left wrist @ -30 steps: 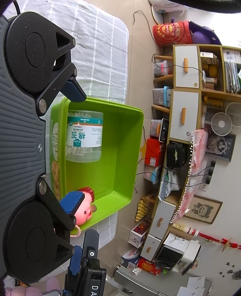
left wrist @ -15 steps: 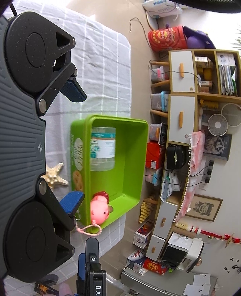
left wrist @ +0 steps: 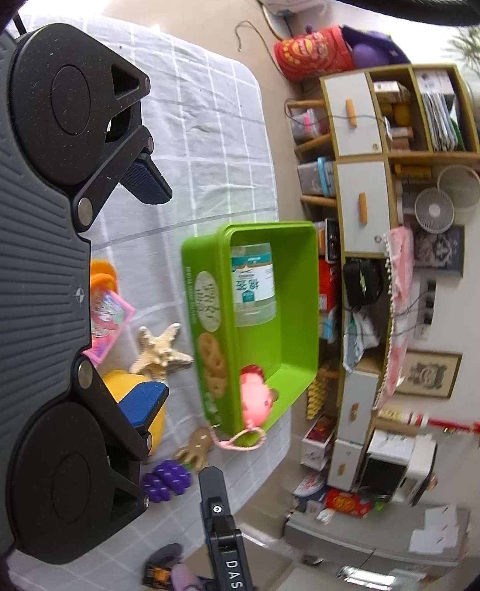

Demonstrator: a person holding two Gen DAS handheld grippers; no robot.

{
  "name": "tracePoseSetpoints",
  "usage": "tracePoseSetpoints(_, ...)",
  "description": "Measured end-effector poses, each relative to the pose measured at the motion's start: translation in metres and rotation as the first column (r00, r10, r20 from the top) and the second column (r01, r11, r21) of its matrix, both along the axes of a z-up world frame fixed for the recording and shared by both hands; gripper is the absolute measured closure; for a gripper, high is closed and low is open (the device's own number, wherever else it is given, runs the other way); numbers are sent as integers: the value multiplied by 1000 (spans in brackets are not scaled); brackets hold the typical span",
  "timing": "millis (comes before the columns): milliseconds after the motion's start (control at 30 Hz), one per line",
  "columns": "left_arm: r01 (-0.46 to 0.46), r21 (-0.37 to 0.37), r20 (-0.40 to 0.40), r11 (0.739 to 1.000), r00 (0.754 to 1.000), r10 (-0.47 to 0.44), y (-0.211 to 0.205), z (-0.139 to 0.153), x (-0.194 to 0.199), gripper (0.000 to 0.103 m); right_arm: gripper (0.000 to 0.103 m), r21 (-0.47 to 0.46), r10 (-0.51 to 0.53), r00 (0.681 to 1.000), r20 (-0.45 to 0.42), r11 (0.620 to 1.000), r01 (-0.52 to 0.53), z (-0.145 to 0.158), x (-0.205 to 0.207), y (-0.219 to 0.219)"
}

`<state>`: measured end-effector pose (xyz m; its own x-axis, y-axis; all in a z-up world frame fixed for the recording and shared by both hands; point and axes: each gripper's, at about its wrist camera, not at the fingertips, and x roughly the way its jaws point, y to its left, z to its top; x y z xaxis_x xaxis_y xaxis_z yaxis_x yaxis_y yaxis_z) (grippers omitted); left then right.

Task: Organize rigid objects
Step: 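Move the left tool to the pink card while the right tool reaches the yellow bowl, then close the left tool on the pink card while the right tool grasps the yellow bowl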

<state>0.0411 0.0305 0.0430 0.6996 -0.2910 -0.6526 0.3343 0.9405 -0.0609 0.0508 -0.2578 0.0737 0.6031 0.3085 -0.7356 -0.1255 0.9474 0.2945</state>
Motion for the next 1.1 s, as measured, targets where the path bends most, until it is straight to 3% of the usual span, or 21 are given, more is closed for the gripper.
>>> tracePoseSetpoints(167,109,44,12,993,994,-110,-2,-8,-7,3,37,-18,68,998,11,998,-68,-7,-10,4)
tracePoseSetpoints(400,268,99,-33,958,963,-266,-12,-27,-6,5,37,-14,157,987,43,988,-156,-17,-17,11)
tracePoseSetpoints(633,324,120,-47,938,946,-321,-19,-32,-3,9,37,18,194,980,45,981,-195,-23,-17,17)
tracePoseSetpoints(767,352,137,-84,926,935,-343,-22,-38,4,17,37,21,220,974,51,975,-222,-26,-16,23)
tracePoseSetpoints(1100,366,174,-113,914,930,-350,-23,-45,8,27,37,-49,289,954,73,957,-286,-38,-13,48)
